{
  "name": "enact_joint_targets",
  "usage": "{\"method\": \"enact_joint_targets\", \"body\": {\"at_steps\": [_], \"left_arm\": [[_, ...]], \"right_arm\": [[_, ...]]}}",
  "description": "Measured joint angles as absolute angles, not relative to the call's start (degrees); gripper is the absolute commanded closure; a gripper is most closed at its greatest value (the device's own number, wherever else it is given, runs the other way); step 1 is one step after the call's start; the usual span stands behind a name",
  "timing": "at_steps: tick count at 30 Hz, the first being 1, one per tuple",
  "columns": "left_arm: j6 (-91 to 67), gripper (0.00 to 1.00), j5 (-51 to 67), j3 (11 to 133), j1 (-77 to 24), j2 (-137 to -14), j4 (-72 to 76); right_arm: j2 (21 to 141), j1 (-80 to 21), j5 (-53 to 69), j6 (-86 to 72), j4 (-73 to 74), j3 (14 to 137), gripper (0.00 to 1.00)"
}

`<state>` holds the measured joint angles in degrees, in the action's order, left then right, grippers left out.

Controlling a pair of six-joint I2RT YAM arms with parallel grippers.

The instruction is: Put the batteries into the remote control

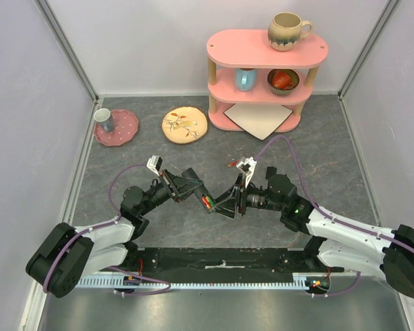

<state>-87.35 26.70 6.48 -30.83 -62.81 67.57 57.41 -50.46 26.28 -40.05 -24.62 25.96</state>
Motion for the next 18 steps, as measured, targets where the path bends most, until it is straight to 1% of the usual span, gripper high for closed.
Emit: {"method": "enact_joint_targets", "body": {"at_steps": [18], "left_arm": [[-87.33, 0.98, 27.05, 6.48, -30.83, -62.81, 68.27]], "right_arm": [[60.75, -50.02, 28.91, -44.10, -30.06, 25.96, 0.50]]}}
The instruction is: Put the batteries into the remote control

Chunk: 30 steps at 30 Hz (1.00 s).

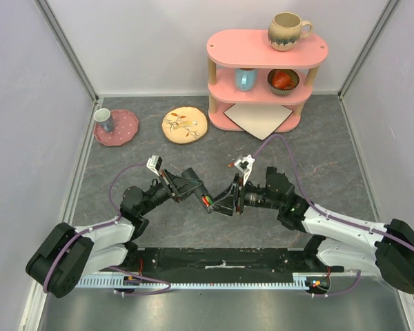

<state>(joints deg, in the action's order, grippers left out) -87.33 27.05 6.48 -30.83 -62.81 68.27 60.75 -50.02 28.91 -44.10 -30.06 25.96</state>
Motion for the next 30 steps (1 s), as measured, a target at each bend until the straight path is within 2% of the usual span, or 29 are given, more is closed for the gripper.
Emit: {"method": "enact_joint_targets", "body": {"at_steps": [23, 30], "left_arm": [[-86.91, 0.98, 26.59, 6.37, -30.83, -62.81, 70.02], [-86.08, 0.98, 26.02, 6.37, -30.68, -62.81, 70.50]], "right_arm": [[65.73, -48.82, 31.73, -51.77, -38.68, 25.52, 0.66], [68.51, -48.01, 33.19, -56.49, -42.96, 25.26, 0.75]]}}
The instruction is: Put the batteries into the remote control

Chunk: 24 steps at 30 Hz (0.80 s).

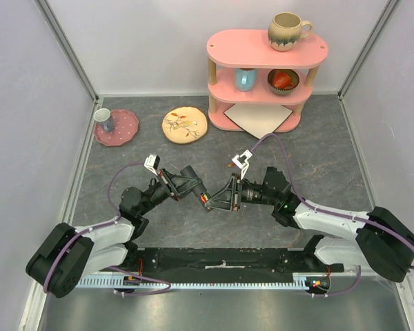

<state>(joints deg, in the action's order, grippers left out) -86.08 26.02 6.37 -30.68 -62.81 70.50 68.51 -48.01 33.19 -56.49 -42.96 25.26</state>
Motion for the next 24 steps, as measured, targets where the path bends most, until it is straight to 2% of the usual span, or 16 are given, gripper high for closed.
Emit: {"method": "enact_joint_targets", "body": {"at_steps": [2, 3, 5, 6, 9, 11, 12, 14, 15, 21, 24], "left_arm": [[-85.86, 0.98, 26.02, 6.37, -30.65, -62.81, 70.46], [-85.78, 0.98, 26.02, 6.37, -30.63, -62.72, 70.43], [-85.49, 0.98, 26.09, 6.37, -30.63, -62.37, 70.37], [-85.32, 0.98, 26.11, 6.37, -30.63, -62.13, 70.28], [-84.64, 0.98, 26.13, 6.37, -30.63, -61.45, 69.65], [-84.05, 0.98, 26.15, 6.37, -30.63, -60.93, 68.62], [-83.79, 0.98, 26.20, 6.39, -30.63, -60.69, 68.01], [-83.33, 0.98, 26.20, 6.44, -30.63, -60.03, 66.43], [-83.00, 0.98, 26.20, 6.52, -30.65, -59.66, 65.69], [-82.13, 0.98, 27.51, 6.87, -31.31, -58.57, 61.30], [-82.06, 0.98, 27.86, 6.96, -31.42, -58.37, 60.18]], "right_arm": [[69.30, -47.86, 33.67, -58.17, -43.97, 25.19, 0.80], [69.54, -47.81, 33.85, -58.87, -44.25, 25.19, 0.86], [69.78, -47.77, 34.15, -60.01, -44.58, 25.19, 0.92], [69.80, -47.77, 34.24, -60.38, -44.62, 25.19, 0.99], [69.80, -47.77, 34.28, -60.75, -44.31, 25.23, 1.00], [69.73, -47.77, 34.28, -60.75, -42.98, 25.54, 0.94], [69.65, -47.77, 34.33, -60.73, -42.22, 25.69, 0.85], [69.36, -47.77, 34.28, -60.69, -40.21, 26.20, 0.75], [69.28, -47.77, 34.28, -60.69, -39.16, 26.46, 0.67], [69.08, -47.64, 33.39, -60.64, -35.83, 28.49, 0.54], [69.10, -47.44, 32.93, -60.71, -34.96, 29.19, 0.52]]}}
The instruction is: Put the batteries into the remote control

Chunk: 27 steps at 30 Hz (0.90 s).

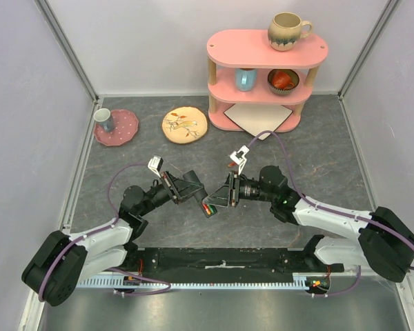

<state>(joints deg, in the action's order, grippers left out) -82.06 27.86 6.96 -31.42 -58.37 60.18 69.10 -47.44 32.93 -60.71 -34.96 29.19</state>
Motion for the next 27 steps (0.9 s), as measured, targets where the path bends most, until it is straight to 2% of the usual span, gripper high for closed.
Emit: {"method": "enact_joint_targets", "body": {"at_steps": [14, 27], "left_arm": [[-81.10, 0.98, 28.82, 7.49, -31.44, -57.58, 56.99], [-80.23, 0.98, 28.86, 7.62, -31.44, -57.14, 56.29]], "right_arm": [[71.11, -47.40, 34.13, -58.00, -28.32, 32.91, 0.57], [72.60, -47.40, 35.79, -57.67, -27.14, 33.04, 0.56]]}}
